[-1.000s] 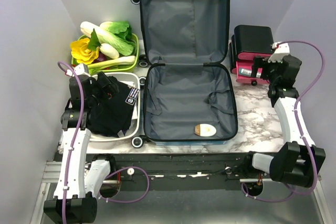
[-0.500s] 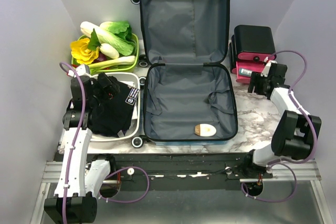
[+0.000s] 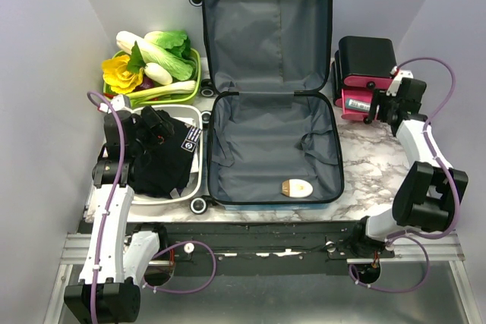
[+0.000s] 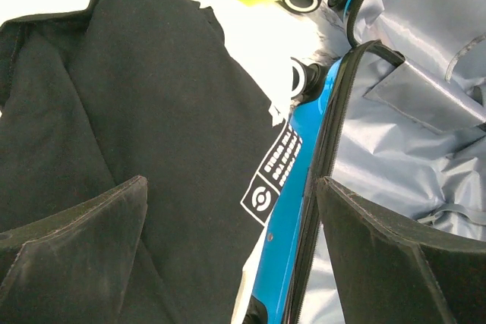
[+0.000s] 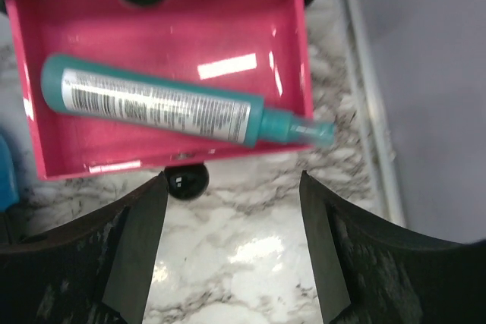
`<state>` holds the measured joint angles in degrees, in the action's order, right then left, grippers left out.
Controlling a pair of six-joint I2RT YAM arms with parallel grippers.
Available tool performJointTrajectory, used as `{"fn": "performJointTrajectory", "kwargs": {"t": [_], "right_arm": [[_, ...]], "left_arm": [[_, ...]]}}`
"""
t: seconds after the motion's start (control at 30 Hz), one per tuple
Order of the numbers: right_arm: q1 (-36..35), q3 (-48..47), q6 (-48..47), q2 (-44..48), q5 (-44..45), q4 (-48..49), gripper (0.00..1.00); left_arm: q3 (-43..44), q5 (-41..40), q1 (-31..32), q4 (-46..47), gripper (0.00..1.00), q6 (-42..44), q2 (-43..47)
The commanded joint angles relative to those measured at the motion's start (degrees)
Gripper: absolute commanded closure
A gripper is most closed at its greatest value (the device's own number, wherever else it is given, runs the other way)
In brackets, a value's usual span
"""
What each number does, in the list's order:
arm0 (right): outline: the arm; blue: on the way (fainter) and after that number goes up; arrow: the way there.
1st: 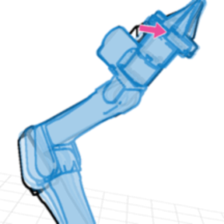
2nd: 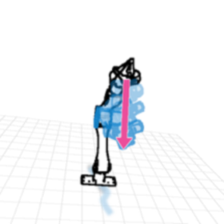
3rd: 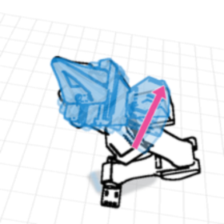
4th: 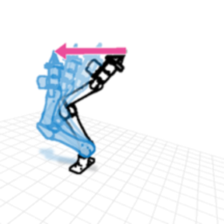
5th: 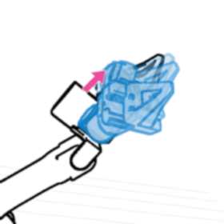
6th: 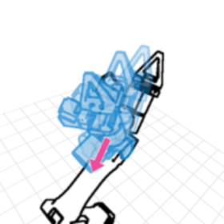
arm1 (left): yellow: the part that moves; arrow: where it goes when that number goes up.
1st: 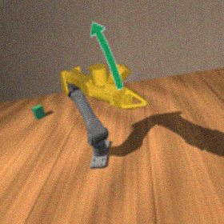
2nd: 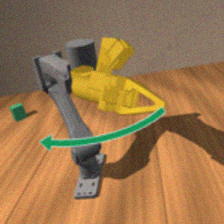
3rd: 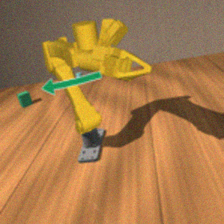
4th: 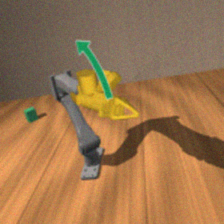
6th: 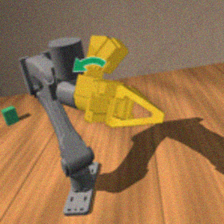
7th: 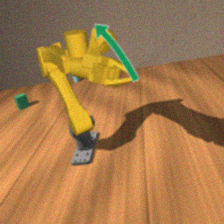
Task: Open, take out, and arrange the luggage
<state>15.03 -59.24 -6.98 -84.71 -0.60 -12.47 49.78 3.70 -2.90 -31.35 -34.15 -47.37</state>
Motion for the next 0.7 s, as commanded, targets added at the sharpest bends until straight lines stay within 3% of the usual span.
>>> {"fn": "performJointTrajectory", "kwargs": {"t": [0.0, 0.2, 0.4, 0.67], "right_arm": [[0.44, -5.35, -6.79, -1.51, -4.03, 1.05, 0.23], [0.44, -11.15, -11.73, -7.31, -6.96, -5.01, 0.25], [-0.17, -10.54, -16.29, -9.33, -9.33, -7.13, 0.29], [-1.58, -12.47, -17.98, -13.99, 0.24, -6.26, 0.29]], "left_arm": [[-0.47, -0.10, -0.18, 1.03, 0.01, -0.48, 1.41], [0.32, -0.45, -0.44, 0.77, 0.01, -0.30, 0.97], [0.14, -0.80, -0.62, 1.03, 0.01, -0.39, 0.71], [0.67, -0.80, -0.80, 0.42, 0.01, -0.30, -0.52]]}}
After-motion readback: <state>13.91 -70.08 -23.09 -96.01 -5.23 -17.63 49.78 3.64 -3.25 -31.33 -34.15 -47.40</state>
